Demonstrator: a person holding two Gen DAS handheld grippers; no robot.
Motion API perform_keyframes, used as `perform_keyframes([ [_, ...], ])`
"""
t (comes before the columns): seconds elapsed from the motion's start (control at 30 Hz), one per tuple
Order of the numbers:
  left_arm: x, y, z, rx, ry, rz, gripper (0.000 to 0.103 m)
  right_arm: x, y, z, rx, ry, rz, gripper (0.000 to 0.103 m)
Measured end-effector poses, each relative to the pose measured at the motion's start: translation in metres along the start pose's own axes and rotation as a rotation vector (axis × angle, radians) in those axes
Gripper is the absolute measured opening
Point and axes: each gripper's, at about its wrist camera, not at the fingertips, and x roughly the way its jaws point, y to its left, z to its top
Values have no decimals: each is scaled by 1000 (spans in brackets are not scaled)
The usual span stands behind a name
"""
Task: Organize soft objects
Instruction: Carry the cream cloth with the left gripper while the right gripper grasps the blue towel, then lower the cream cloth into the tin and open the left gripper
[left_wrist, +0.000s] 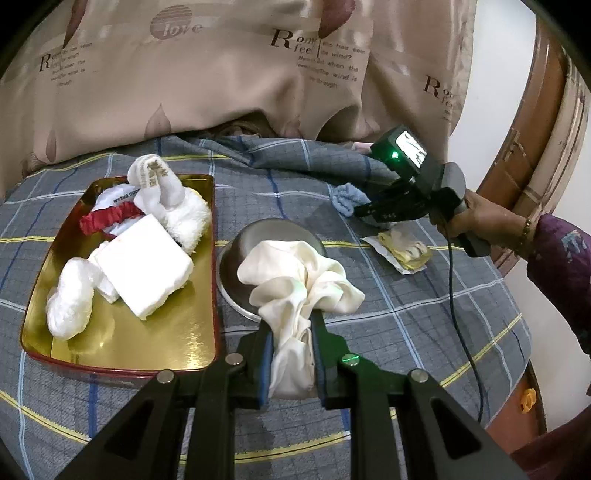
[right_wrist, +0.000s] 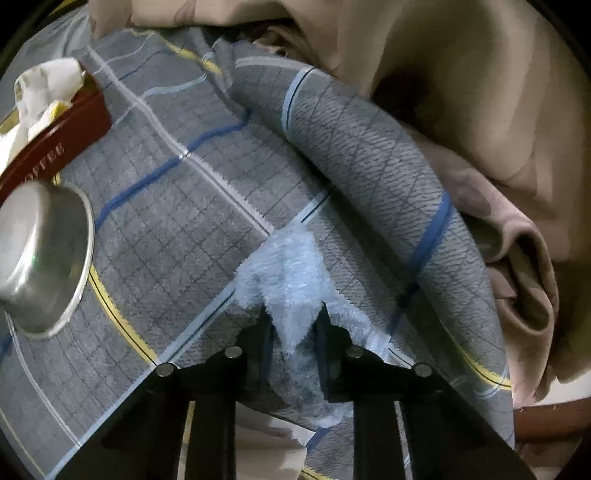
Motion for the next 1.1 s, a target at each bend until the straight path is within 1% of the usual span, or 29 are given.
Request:
perform_keyframes([
  [0.1,-2,0,0,2,-9,9,18,-16,0,4,74,-52,14,16],
  [0.17,-7,1,2,3,-20,14,18,-36,0,10,139,-110,79,16],
  [0.27,-16,5,6,1,-41,27,18,-59,11,19,198,-181,161,16],
  [0.37,-28,11,9,-3,-57,36,18,-82,35,28,234,-242,242,16],
  [0.4,-32,13,9,-3,-64,43,18,-88,46,31,249,-259,280,16],
  [0.5,-44,16,9,-5,-75,56,18,-96,73,42,260,-286,345,16],
  [0.57,-54,19,7,-7,-85,65,18,-97,96,47,258,-309,370,16],
  [0.67,-68,25,6,-8,-102,77,19,-113,130,35,276,-353,417,16],
  [0.73,-78,30,4,-10,-115,89,19,-120,141,21,305,-369,441,16],
  [0.87,-89,48,2,-35,-129,103,20,-137,168,-13,350,-400,443,16],
  [0.93,-90,57,0,-51,-126,109,20,-143,175,-33,385,-414,444,16],
  [1.0,-87,64,-2,-65,-121,111,20,-147,182,-53,444,-433,468,16],
  [1.1,-80,77,-5,-86,-112,118,20,-154,189,-79,501,-467,471,16],
])
